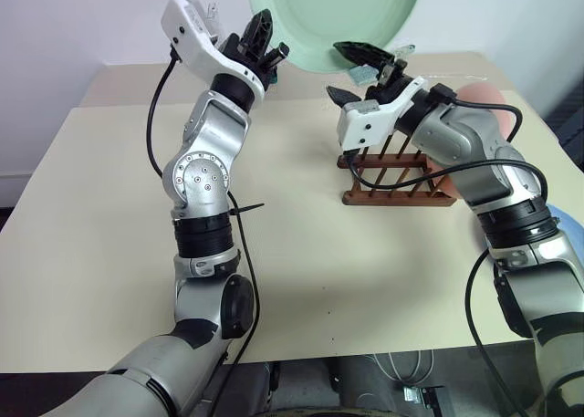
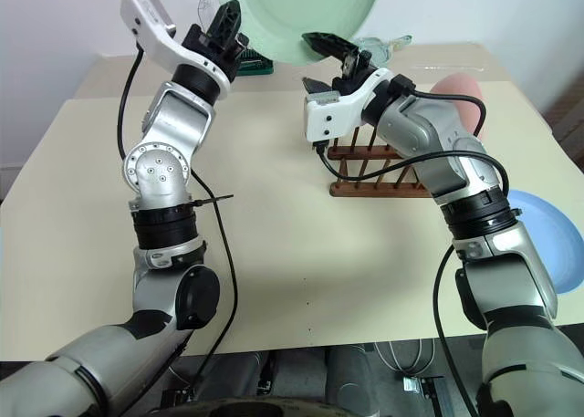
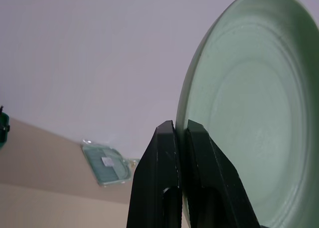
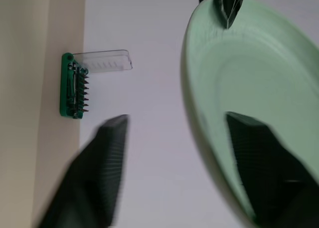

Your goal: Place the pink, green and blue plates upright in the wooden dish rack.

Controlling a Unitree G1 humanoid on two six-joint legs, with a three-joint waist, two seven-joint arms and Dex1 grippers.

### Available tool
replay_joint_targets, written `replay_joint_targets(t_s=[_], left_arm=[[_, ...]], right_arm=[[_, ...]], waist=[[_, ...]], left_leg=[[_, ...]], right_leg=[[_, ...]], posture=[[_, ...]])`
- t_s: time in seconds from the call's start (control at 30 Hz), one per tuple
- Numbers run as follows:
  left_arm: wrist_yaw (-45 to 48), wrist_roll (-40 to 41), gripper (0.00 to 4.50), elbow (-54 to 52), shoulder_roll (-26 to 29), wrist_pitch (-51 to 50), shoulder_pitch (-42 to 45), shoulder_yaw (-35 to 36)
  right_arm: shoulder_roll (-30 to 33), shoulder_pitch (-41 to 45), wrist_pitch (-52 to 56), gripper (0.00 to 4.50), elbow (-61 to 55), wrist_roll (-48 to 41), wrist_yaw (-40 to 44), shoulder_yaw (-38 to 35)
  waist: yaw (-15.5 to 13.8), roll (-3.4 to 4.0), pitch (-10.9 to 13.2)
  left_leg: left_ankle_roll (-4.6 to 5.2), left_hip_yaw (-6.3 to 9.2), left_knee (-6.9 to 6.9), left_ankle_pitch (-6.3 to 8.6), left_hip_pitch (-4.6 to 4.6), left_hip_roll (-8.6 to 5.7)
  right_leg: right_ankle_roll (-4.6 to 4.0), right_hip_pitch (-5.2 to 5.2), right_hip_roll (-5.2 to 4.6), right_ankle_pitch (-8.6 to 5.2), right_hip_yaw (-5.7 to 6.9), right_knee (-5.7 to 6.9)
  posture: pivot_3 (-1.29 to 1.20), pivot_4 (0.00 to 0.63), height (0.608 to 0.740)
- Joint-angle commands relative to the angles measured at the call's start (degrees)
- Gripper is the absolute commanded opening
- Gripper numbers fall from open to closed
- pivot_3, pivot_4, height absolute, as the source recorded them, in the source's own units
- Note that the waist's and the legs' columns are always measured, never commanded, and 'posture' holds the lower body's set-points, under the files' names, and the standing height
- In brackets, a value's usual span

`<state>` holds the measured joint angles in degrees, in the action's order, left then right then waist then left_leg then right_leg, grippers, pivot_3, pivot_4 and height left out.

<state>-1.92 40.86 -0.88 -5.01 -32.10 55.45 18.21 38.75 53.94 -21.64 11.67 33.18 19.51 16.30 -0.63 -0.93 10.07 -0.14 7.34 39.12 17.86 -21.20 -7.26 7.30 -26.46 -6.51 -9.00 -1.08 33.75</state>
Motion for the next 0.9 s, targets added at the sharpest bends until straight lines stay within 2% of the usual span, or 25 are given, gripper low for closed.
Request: replay_joint_targets(t_s=[0.03, 0.1, 0.23, 0.33, 0.43, 0.53, 0.57, 0.63, 0.7, 0.73, 0.8, 0.9], left_arm=[[2.9, 1.0, 0.00, -3.1, 0.5, 0.8, 0.5, -2.6], [4.4, 0.1, 0.00, -2.9, 0.9, 1.9, 0.2, -3.8], [5.5, -0.5, 0.00, -2.0, 1.5, 2.5, 0.1, -4.3], [8.2, 2.2, 0.94, -2.0, 2.2, 0.6, 0.1, -4.2], [11.1, 3.5, 2.34, -1.8, 4.0, -0.5, -0.2, -4.1], [12.3, 5.5, 4.03, -0.8, 6.1, -1.6, -0.1, -2.4], [12.2, 6.0, 4.46, -0.3, 6.8, -1.8, 0.2, -1.7], [12.5, 7.2, 4.48, 1.4, 8.3, -2.1, 1.5, -0.6], [16.3, 7.2, 4.48, 1.2, 10.8, -3.4, 1.9, -2.3], [19.0, 7.2, 4.48, 0.9, 12.5, -4.3, 1.8, -3.6], [24.3, 7.6, 4.48, 1.0, 16.1, -6.8, 1.3, -5.1], [32.2, 4.9, 4.48, 2.2, 21.9, -6.6, 0.8, -7.9]], right_arm=[[0.1, 2.1, 0.4, 1.12, 0.0, -0.5, -0.4, -2.5], [0.2, 2.0, 0.5, 0.04, 0.3, -0.7, -0.4, -2.6], [0.6, 2.0, 0.5, 0.01, 0.7, -0.1, -0.9, -2.8], [0.9, 1.6, 1.1, 0.00, 0.8, 0.0, -1.1, -3.3], [1.4, 1.6, 1.8, 0.00, 1.4, -0.5, -1.6, -4.5], [3.3, 2.0, 2.0, 0.00, 2.4, 0.3, -3.4, -6.3], [4.2, 2.2, 2.0, 0.00, 2.6, 0.9, -4.3, -6.9], [6.1, 3.0, 1.5, 0.00, 3.3, 1.1, -6.8, -8.6], [4.8, 3.6, 1.8, 0.00, 3.5, -5.2, -7.4, -12.4], [3.0, 3.7, 2.3, 0.00, 3.3, -11.3, -5.9, -14.9], [-1.5, 4.1, 5.5, 0.00, 1.4, -25.9, -1.1, -20.0], [-7.1, 5.1, 19.9, 0.00, -5.3, -50.1, 7.3, -27.4]], waist=[[0.0, 0.00, 0.0], [0.0, 0.00, 0.0], [0.0, 0.00, 0.0], [0.0, 0.00, 0.0], [0.0, 0.01, 0.0], [0.1, 0.01, 0.0], [0.1, 0.01, 0.0], [0.0, 0.01, 0.0], [0.1, 0.01, 0.0], [0.2, 0.01, 0.0], [0.8, 0.02, 0.0], [1.5, 0.05, 0.0]], left_leg=[[0.00, 0.00, 0.00, 0.00, 0.00, 0.00], [0.00, 0.00, 0.00, 0.00, 0.00, 0.01], [0.00, -0.01, -0.04, 0.00, 0.01, 0.04], [0.00, -0.01, -0.04, 0.00, 0.01, 0.04], [0.00, 0.00, -0.03, 0.00, 0.00, 0.04], [0.00, 0.00, -0.06, 0.00, 0.01, 0.06], [0.00, 0.00, -0.06, 0.00, 0.01, 0.07], [0.00, 0.00, -0.06, 0.00, 0.01, 0.07], [0.00, -0.01, -0.06, 0.00, 0.01, 0.07], [0.00, -0.01, -0.08, 0.00, 0.01, 0.08], [0.00, -0.02, -0.12, 0.00, 0.01, 0.13], [0.00, 0.05, -0.15, 0.00, 0.01, 0.17]], right_leg=[[0.00, 0.00, 0.00, 0.00, 0.00, 0.00], [0.00, 0.00, 0.01, 0.00, 0.00, -0.01], [-0.02, 0.00, 0.04, 0.01, 0.00, -0.05], [-0.03, 0.01, 0.04, 0.02, 0.00, -0.08], [-0.04, 0.04, 0.04, 0.04, 0.00, -0.11], [-0.04, 0.02, 0.06, 0.04, 0.00, -0.13], [-0.05, 0.02, 0.07, 0.04, 0.00, -0.12], [-0.05, 0.02, 0.07, 0.04, 0.00, -0.13], [-0.06, 0.02, 0.07, 0.05, 0.00, -0.14], [-0.07, 0.02, 0.08, 0.06, 0.00, -0.15], [-0.08, 0.03, 0.10, 0.07, -0.01, -0.23], [-0.10, 0.09, 0.13, 0.11, 0.01, -0.33]], posture=[[0.00, 0.150, 0.740], [0.00, 0.150, 0.740], [0.00, 0.150, 0.740], [0.00, 0.150, 0.740], [0.00, 0.150, 0.740], [0.00, 0.150, 0.740], [0.00, 0.150, 0.740], [0.00, 0.150, 0.740], [0.00, 0.150, 0.740], [0.00, 0.150, 0.740], [0.00, 0.150, 0.740], [0.00, 0.150, 0.740]])
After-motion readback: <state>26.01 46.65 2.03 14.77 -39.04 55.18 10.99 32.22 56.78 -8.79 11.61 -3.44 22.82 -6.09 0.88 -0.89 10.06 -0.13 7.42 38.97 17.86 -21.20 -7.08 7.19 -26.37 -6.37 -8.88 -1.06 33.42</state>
